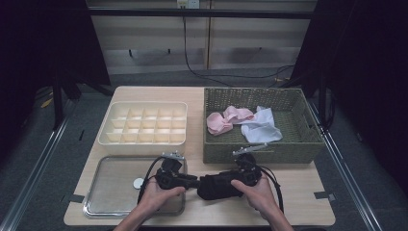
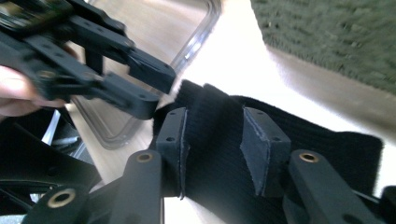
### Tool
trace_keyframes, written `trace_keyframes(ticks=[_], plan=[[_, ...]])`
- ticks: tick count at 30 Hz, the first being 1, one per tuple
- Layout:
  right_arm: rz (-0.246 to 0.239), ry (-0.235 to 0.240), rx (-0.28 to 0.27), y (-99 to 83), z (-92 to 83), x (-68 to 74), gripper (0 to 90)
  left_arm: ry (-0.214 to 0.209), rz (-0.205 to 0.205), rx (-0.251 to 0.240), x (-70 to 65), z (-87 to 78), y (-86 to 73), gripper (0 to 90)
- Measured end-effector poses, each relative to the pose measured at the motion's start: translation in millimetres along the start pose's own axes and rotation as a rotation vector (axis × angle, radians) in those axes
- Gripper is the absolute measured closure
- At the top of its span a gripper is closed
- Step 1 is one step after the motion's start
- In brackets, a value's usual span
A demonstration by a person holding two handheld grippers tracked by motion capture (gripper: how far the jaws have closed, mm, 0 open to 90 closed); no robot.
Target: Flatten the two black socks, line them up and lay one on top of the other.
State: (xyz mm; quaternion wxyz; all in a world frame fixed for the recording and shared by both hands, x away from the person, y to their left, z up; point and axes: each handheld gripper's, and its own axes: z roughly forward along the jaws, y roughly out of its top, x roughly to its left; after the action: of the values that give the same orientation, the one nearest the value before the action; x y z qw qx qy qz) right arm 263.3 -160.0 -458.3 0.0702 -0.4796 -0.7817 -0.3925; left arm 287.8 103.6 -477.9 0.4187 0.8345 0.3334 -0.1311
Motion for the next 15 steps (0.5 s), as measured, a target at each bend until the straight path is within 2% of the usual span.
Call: trace_keyframes(ticks=[4,5,8,12,14,15], plan=[[0.004,0.001,0.019,-0.3,10.5,-0.8,56.3,-0.011,0.002,0.021,-2.8,5.1,-1.6,56.7],[0.005,-0.008,0.026,0.9,13.3,-0.5,55.0,-0.011,0.014,0.038,-4.0,7.3,-1.9,56.0],[0.002,-0.016,0.038,4.4,19.0,0.6,52.9,-0.005,0.043,0.070,-5.8,13.0,-2.7,55.8],[0.001,-0.038,0.065,6.8,28.8,1.6,50.9,0.022,0.047,0.084,-6.3,17.7,-2.7,60.9],[0.000,-0.057,0.082,6.2,32.9,2.7,53.2,0.031,0.056,0.095,-5.5,20.1,-2.7,64.3],[0.003,-0.062,0.088,5.7,34.7,2.3,61.3,0.045,0.056,0.098,-5.4,21.2,-2.6,65.7]])
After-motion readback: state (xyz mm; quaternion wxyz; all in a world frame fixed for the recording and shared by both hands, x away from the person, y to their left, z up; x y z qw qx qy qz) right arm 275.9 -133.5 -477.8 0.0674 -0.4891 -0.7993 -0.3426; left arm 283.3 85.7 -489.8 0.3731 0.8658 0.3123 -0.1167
